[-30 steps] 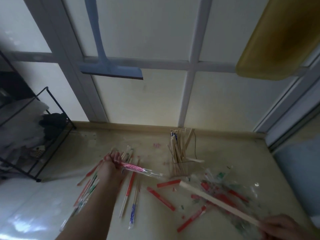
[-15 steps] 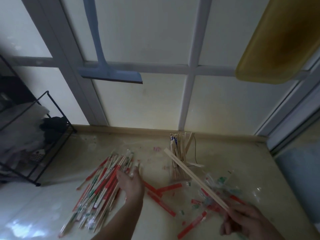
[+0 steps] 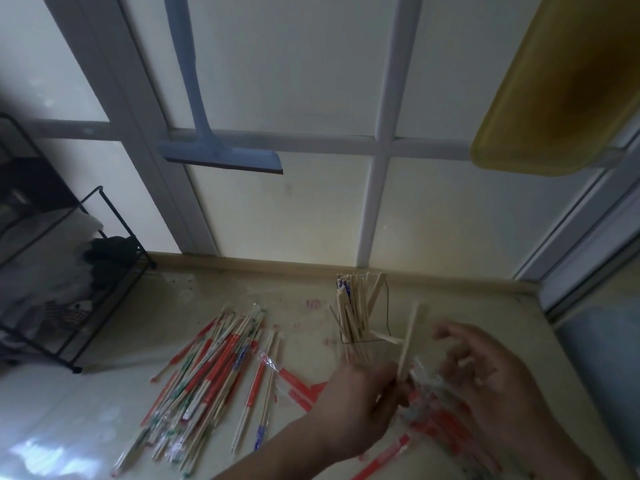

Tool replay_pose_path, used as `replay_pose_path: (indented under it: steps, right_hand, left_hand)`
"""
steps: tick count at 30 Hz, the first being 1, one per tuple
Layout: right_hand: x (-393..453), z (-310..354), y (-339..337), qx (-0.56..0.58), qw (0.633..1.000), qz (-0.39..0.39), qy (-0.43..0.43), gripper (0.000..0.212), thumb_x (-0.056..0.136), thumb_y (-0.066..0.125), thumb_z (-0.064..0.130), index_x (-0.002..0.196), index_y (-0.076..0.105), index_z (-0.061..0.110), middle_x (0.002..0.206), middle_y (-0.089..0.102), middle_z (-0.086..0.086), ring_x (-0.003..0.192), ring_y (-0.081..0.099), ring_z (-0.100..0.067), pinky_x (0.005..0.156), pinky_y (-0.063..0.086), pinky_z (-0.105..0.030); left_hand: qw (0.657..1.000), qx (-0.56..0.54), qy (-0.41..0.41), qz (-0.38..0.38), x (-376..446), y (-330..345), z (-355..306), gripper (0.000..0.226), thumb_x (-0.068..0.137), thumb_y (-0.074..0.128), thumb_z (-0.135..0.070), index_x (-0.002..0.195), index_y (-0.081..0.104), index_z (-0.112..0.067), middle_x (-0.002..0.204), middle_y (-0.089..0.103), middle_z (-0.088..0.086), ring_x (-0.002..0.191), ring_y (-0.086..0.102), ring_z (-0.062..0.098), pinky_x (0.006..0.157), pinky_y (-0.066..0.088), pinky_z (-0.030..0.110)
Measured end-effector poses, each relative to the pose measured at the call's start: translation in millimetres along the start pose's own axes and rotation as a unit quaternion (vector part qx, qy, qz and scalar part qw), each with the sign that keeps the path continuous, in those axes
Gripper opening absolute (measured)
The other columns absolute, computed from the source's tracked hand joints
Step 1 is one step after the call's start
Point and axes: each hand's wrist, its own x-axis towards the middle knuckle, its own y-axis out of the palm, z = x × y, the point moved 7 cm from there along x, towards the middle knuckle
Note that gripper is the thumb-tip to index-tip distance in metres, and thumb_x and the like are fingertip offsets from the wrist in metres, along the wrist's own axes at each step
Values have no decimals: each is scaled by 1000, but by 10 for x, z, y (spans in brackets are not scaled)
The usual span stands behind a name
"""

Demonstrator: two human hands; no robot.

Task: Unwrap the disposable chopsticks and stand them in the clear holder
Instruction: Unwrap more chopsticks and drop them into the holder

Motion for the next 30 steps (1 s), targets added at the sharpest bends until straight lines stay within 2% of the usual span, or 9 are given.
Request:
replay_pose_path:
  steps: [3,5,7,9,11,15,19,23,30]
  right_hand:
    - [132,313,-135,51,997,2,-54,44,70,65,72,101,69,41,87,70,5,72,65,-10,64,52,-19]
    - [202,325,-175,45,997,-3,-67,34,73,68,65,92,69,36,78,71,5,68,65,-11,64,53,-23]
    - [270,335,-257,50,994,-10,-92,32,76,69,60,85,69,29,70,67,3,63,63,-15,62,52,-25]
    - [346,345,-441,82,992,-38,-92,42,74,68,66,83,69,24,68,65,-2,62,61,-19,62,52,-24]
    - [418,336,-646,86,990,-65,-91,39,75,68,65,83,69,26,70,67,-3,63,63,-21,63,54,-28]
    - [531,237,-801,13,994,-55,-96,33,79,61,67,87,67,36,79,69,0,68,65,-19,67,56,-38]
    - [636,239,-750,16,993,-44,-109,34,80,59,69,87,67,37,77,67,3,67,65,-15,65,56,-25]
    - [839,312,-533,14,990,-22,-141,3,93,62,30,92,64,28,81,65,6,74,66,-12,68,55,-17]
    - [1252,176,71,-94,987,-18,-127,27,85,70,10,107,61,22,87,59,24,81,63,5,72,49,-5]
  left_hand:
    - [992,109,49,33,122,147,-12,19,97,44,-38,101,58,-25,84,71,2,75,66,25,63,52,38]
    - [987,139,68,39,239,177,-60,23,98,41,-41,99,57,-24,85,68,3,75,63,29,62,51,40]
    - [982,154,104,20,346,124,-112,26,98,47,-44,104,61,-22,94,68,2,82,63,24,71,54,36]
    - [965,228,130,-10,437,51,-59,42,92,57,-55,117,63,-22,110,66,-2,97,61,16,83,51,29]
    - [943,305,128,-32,536,-5,80,54,83,62,-63,120,62,-24,114,64,-5,102,58,14,85,49,30]
    - [921,366,134,-24,748,21,197,26,87,64,-49,102,70,-28,98,71,-12,89,57,12,78,44,32]
    - [913,382,129,-54,974,-122,208,17,88,62,-42,88,73,-28,85,73,-13,80,60,12,77,38,31]
    - [910,391,83,-108,1308,-452,315,14,79,74,-40,83,75,-26,80,73,-12,81,60,17,76,37,35]
    - [913,389,67,-102,1415,-503,458,14,80,68,-39,82,74,-26,83,71,-12,82,58,19,75,38,38]
